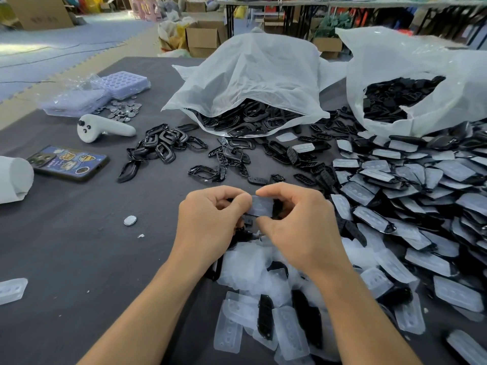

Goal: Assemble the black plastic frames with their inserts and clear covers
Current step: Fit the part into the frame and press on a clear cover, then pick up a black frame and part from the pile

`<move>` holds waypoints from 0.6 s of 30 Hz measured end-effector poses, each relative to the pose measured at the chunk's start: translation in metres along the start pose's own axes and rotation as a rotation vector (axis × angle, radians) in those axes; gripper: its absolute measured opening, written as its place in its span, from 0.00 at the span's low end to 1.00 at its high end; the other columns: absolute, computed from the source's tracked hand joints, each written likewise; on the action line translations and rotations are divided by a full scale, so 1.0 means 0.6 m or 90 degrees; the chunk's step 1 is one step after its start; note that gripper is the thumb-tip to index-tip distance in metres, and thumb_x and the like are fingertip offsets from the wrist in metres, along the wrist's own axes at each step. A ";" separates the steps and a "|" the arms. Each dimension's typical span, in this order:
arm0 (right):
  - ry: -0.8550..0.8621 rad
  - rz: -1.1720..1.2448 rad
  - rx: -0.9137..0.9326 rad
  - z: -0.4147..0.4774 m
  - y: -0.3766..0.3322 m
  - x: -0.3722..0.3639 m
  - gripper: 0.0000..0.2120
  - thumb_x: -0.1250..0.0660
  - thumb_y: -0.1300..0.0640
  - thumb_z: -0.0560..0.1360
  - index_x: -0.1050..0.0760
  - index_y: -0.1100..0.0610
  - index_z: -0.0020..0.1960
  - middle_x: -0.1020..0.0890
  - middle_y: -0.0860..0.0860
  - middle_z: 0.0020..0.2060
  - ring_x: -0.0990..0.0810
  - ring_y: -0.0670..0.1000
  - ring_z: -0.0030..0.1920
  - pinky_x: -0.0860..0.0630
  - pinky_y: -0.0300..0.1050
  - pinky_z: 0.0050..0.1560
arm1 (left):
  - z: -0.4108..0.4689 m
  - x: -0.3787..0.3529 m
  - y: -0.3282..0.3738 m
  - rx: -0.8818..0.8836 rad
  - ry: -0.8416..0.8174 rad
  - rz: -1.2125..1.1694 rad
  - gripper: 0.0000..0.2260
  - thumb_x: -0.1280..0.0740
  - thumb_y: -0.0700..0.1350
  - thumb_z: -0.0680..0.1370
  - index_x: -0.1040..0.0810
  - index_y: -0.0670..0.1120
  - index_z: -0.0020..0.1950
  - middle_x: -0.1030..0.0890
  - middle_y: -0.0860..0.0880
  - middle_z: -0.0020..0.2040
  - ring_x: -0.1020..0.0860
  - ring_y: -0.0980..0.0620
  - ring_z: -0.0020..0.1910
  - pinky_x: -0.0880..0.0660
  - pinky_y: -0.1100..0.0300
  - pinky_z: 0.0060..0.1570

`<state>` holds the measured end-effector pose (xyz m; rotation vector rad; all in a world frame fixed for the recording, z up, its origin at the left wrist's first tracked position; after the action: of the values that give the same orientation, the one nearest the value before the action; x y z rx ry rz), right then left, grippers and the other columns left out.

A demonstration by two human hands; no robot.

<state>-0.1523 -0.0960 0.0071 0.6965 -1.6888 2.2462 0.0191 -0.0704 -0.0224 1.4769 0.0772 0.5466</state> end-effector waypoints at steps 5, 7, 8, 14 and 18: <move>0.115 -0.122 -0.101 0.035 0.049 0.094 0.21 0.20 0.60 0.68 0.16 0.45 0.58 0.15 0.39 0.48 0.20 0.31 0.42 0.30 0.19 0.41 | 0.007 0.018 -0.003 -0.020 0.068 0.091 0.07 0.27 0.53 0.78 0.15 0.63 0.42 0.17 0.57 0.29 0.23 0.63 0.26 0.29 0.72 0.31; 0.232 -0.183 -0.176 0.041 0.069 0.147 0.29 0.20 0.57 0.70 0.22 0.48 0.69 0.17 0.49 0.61 0.19 0.43 0.55 0.26 0.31 0.57 | 0.012 0.027 -0.001 -0.030 0.108 0.168 0.06 0.28 0.54 0.77 0.15 0.61 0.40 0.18 0.62 0.31 0.21 0.64 0.31 0.31 0.70 0.32; 0.269 -0.210 -0.203 0.039 0.072 0.161 0.34 0.20 0.56 0.70 0.27 0.50 0.74 0.20 0.52 0.67 0.22 0.51 0.64 0.27 0.44 0.67 | 0.017 0.030 0.001 -0.034 0.128 0.201 0.06 0.28 0.54 0.77 0.16 0.61 0.40 0.18 0.65 0.33 0.21 0.65 0.35 0.31 0.69 0.34; 0.143 -0.209 -0.052 0.057 0.016 0.052 0.18 0.25 0.60 0.74 0.19 0.49 0.62 0.17 0.47 0.58 0.22 0.46 0.58 0.27 0.47 0.66 | 0.074 0.052 -0.010 -0.023 0.180 0.276 0.10 0.30 0.43 0.75 0.13 0.55 0.51 0.14 0.57 0.44 0.18 0.50 0.52 0.23 0.53 0.58; -0.043 -0.313 -0.031 0.106 0.001 -0.033 0.15 0.30 0.60 0.74 0.17 0.50 0.59 0.13 0.50 0.52 0.18 0.54 0.56 0.27 0.50 0.67 | 0.117 0.060 -0.026 -0.045 0.107 0.391 0.17 0.31 0.41 0.74 0.15 0.50 0.62 0.17 0.52 0.64 0.25 0.45 0.68 0.30 0.50 0.72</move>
<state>-0.1214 -0.1549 0.0100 1.0529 -1.4003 1.8487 0.0814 -0.1206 -0.0193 1.3742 -0.2707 1.1572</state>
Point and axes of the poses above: each hand's wrist, its own z-axis towards the middle knuckle, its own x-axis out of the back of the hand, y = z × x, the point moved 6 cm from there along z, towards the middle knuckle
